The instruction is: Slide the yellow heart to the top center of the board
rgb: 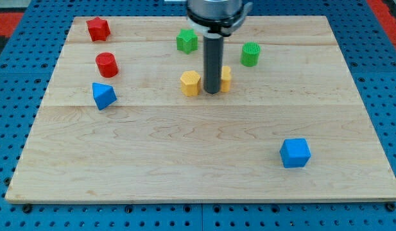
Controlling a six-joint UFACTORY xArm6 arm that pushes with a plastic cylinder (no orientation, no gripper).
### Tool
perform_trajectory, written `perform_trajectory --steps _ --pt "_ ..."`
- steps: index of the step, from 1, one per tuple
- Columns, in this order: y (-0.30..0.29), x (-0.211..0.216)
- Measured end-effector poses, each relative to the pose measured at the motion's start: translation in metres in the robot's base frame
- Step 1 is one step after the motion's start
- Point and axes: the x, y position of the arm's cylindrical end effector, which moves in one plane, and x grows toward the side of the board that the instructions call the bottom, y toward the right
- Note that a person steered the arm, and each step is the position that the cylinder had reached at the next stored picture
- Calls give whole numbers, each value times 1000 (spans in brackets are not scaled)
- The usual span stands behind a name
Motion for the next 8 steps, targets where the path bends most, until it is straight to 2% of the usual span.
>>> perform_trajectory --steps 1,2,3,4,5,6,8 --pt "41 5" --pt "66 -33" --pt "56 -90" --pt "56 -34" --pt "15 -30" --pt "13 -78" --pt "49 -103"
